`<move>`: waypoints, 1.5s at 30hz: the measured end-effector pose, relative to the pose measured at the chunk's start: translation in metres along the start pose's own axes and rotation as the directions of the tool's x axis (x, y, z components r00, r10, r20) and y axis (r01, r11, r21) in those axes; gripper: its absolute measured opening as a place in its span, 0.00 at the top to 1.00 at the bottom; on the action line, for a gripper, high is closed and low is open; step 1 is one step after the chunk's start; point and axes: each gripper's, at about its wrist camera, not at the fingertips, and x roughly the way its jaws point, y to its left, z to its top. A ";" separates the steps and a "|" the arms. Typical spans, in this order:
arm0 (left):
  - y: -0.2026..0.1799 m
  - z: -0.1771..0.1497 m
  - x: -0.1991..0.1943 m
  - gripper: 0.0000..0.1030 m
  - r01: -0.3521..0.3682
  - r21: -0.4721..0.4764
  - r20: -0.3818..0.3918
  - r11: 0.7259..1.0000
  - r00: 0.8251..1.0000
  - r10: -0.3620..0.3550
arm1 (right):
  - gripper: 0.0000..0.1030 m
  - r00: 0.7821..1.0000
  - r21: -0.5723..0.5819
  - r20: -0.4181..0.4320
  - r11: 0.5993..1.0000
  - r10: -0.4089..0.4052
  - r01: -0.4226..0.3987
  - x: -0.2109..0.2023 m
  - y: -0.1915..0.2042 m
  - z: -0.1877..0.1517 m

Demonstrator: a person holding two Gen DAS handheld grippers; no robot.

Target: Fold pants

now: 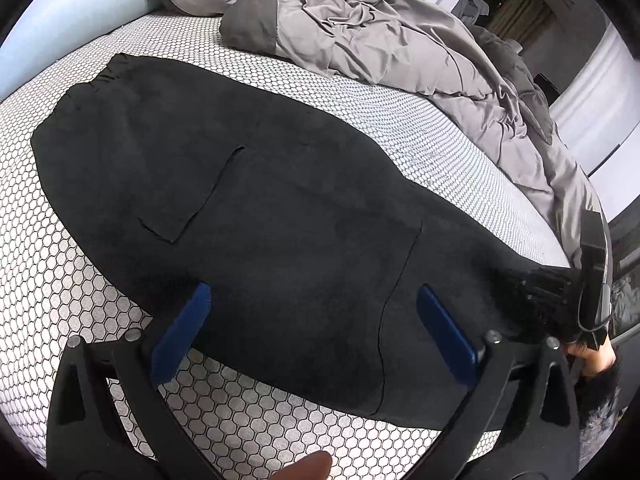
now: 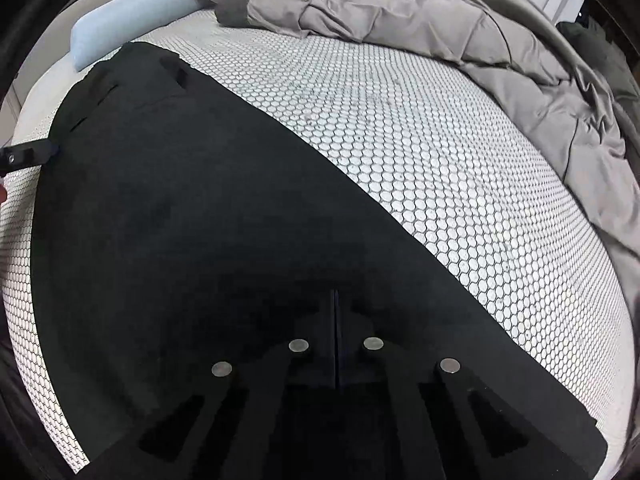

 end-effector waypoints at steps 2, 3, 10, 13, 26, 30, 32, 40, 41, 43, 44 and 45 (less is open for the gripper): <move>0.000 0.000 0.000 0.01 -0.003 -0.001 0.002 1.000 1.000 0.003 | 0.94 1.000 0.027 0.016 1.000 -0.002 0.001 -0.001 -0.006 0.003; 0.000 0.000 0.000 0.01 0.001 0.000 0.000 1.000 1.000 -0.001 | 0.85 1.000 0.037 0.025 0.999 0.005 -0.006 -0.002 -0.006 0.003; -0.001 -0.001 0.001 0.01 0.003 -0.001 0.000 1.000 1.000 -0.003 | 0.52 0.997 -0.011 -0.007 0.997 0.073 -0.073 -0.003 -0.014 0.018; -0.003 0.000 0.002 0.01 0.013 -0.006 -0.001 1.000 1.000 -0.013 | 0.52 0.995 -0.057 -0.055 0.995 0.081 -0.084 0.000 -0.020 0.024; -0.005 0.007 0.007 0.01 0.021 -0.057 0.002 0.998 1.000 -0.021 | 0.45 0.962 -0.130 -0.201 0.968 0.187 -0.215 0.025 -0.028 0.043; -0.004 0.008 0.008 0.01 0.024 -0.057 -0.001 0.998 1.000 -0.024 | 0.71 0.964 -0.158 -0.199 0.964 0.179 -0.212 0.021 -0.024 0.043; -0.004 0.007 0.008 0.01 0.026 -0.056 -0.002 0.998 1.000 -0.026 | 0.84 0.972 -0.189 -0.185 0.965 0.148 -0.183 0.019 -0.021 0.041; -0.004 0.005 0.006 0.01 0.025 -0.063 0.003 0.998 1.000 -0.024 | 0.99 0.993 -0.215 -0.049 0.970 0.104 -0.113 -0.007 -0.026 0.037; -0.003 0.004 0.005 0.01 0.025 -0.066 0.003 0.998 1.000 -0.025 | 0.99 0.995 -0.207 -0.029 0.973 0.095 -0.099 -0.012 -0.029 0.034; -0.001 0.005 0.005 0.01 0.025 -0.067 0.003 0.997 1.000 -0.025 | 0.99 0.998 -0.190 0.005 0.980 0.064 -0.062 -0.016 -0.034 0.037; -0.001 0.005 0.005 0.01 0.024 -0.066 0.002 0.998 1.000 -0.024 | 0.99 0.999 -0.176 0.020 0.984 0.039 -0.035 -0.017 -0.038 0.038; 0.000 0.006 0.005 0.01 0.024 -0.064 -0.001 0.998 1.000 -0.024 | 0.99 0.999 -0.166 0.027 0.986 0.020 -0.016 -0.017 -0.038 0.034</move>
